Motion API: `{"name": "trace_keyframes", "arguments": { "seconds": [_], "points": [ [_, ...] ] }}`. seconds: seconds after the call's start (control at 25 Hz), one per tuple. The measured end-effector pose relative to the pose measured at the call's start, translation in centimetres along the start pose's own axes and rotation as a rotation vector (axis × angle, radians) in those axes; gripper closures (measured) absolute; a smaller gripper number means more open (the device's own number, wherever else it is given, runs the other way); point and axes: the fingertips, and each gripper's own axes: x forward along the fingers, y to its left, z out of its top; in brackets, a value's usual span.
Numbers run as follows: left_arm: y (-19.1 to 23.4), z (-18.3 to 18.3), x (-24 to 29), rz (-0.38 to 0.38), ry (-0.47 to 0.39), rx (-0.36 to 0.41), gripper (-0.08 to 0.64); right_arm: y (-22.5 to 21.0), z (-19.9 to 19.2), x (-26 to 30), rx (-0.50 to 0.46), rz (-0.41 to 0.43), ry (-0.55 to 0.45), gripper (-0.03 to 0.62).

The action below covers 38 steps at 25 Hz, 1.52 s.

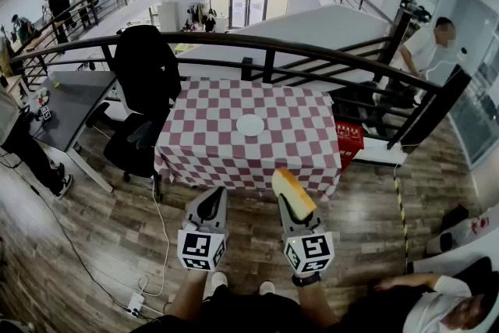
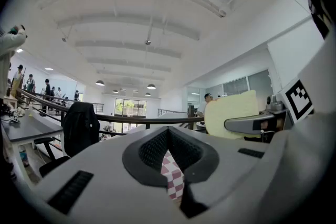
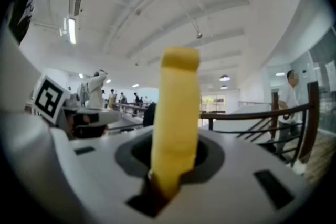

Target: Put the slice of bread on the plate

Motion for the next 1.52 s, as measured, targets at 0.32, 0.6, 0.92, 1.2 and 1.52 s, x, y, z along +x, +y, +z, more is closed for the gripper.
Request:
{"name": "trace_keyframes", "arguments": {
  "seconds": [0.32, 0.6, 0.92, 1.2, 1.52],
  "points": [
    [2.1, -0.3, -0.6, -0.032, -0.005, 0.019, 0.541, 2.6, -0.6, 1.9, 0.011, -0.028, 0.015, 0.491],
    [5.1, 0.8, -3.0, -0.029, 0.015, 0.048, 0.541, 5.6, 0.3, 2.7, 0.04, -0.041, 0.017, 0.491],
    [1.2, 2.9, -3.4, -0.005, 0.039, -0.024, 0.541, 4.9, 3.7, -0.6, -0.005, 0.009, 0.056, 0.491],
    [7.1, -3.8, -1.1, -0.042, 0.049, -0.037, 0.541, 6.5, -3.6, 7.1, 0.026, -0.042, 0.089, 0.491],
    [12.1, -4.8, 6.2, 0.012, 0.08, -0.071, 0.541, 4.4, -4.8, 16.0, 0.048, 0.056, 0.098, 0.491]
  ]
}}
